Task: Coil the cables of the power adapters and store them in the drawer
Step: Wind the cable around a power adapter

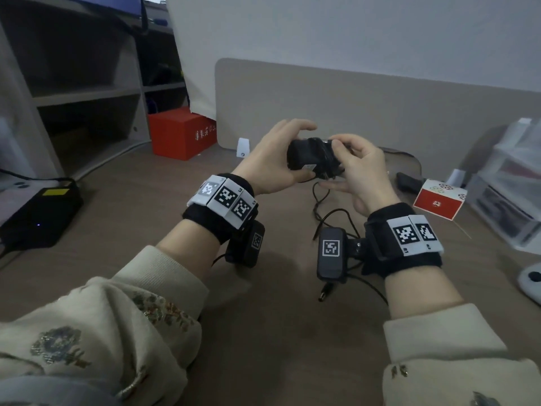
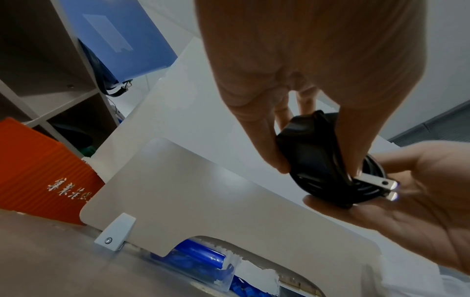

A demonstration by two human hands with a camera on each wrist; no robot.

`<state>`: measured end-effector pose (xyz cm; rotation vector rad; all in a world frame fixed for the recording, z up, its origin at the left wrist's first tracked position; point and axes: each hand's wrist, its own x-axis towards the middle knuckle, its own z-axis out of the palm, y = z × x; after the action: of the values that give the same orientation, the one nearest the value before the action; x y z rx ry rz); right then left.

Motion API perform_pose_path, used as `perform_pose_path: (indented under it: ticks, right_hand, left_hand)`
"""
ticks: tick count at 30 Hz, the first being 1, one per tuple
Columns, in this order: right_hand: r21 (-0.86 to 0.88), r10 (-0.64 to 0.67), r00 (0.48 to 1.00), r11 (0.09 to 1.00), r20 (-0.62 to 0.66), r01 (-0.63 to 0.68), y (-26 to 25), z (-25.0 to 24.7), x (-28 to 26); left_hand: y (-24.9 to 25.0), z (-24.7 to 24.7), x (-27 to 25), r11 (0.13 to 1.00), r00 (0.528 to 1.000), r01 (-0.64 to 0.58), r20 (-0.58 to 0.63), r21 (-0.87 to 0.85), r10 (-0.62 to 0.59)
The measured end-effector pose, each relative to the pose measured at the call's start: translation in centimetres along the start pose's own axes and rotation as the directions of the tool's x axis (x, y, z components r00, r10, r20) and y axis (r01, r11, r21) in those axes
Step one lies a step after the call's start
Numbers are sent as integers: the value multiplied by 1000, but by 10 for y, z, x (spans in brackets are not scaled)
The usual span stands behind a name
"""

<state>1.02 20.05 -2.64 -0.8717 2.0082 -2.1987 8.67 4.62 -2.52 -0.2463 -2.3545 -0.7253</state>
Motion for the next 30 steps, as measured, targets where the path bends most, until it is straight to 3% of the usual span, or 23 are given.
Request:
perform_pose_path:
  ticks: [5,8,12,18,23,30]
  right_hand:
    - [-35,54,998,998,-36,-55,3,0,1]
    - [-109,104,994,989,-14,-105,3,-6,-1]
    - [-195,156,987,970,28,-147,-1,-14,-5]
    - [-249,158,986,958,52,-140,-1,-12,-6]
    - [-236,157,987,961,32,-145,-1,-9,-5]
    - [-242,144,986,963,82,-121,-1,-2,-8]
  left_hand:
    - [4,11,2,998,996,54,72,46,-57]
    - [8,11,0,977,976,176,153,-116,-158]
    - [13,5,-4,857,919,365,289,-363,-269]
    - [9,1,-6,911,915,318,337,-262,-222]
    - [9,1,-4,946,944,263,252,-188,-213]
    - [7,1,-2,988,953,153,261,26,-155]
